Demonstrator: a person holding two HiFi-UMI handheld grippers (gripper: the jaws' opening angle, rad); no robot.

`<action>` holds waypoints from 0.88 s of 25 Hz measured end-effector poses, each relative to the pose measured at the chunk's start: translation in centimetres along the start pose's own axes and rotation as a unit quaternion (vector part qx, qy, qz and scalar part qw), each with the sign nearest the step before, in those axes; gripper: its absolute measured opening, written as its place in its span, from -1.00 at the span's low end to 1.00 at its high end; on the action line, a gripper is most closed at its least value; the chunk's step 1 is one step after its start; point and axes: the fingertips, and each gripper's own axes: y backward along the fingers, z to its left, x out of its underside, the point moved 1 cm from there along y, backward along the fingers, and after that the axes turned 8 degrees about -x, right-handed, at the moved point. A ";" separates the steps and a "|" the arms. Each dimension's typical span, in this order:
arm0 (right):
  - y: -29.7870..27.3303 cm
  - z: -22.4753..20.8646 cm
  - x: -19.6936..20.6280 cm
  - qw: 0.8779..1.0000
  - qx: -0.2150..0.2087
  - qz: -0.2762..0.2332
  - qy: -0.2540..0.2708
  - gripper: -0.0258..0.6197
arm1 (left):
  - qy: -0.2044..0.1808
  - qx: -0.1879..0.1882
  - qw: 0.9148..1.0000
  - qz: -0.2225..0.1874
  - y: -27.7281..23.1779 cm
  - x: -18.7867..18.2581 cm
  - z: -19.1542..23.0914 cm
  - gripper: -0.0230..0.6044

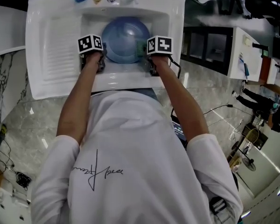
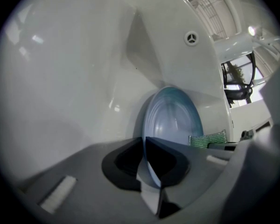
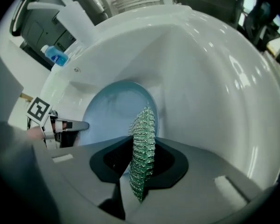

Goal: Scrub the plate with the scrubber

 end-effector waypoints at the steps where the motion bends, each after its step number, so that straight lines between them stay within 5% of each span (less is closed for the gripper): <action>1: 0.2 0.2 -0.2 1.000 0.012 0.001 0.023 -0.73 | 0.001 0.001 1.000 0.000 0.0 0.0 0.0 -0.69; 7: 1.0 1.1 -1.1 0.994 0.056 -0.007 0.095 -0.73 | 0.006 0.015 1.000 0.001 0.7 0.1 -0.1 -0.69; 22: 3.3 2.2 -1.2 0.992 0.013 -0.104 0.072 -0.72 | 0.020 0.050 0.997 -0.057 5.7 -0.6 -1.6 -0.69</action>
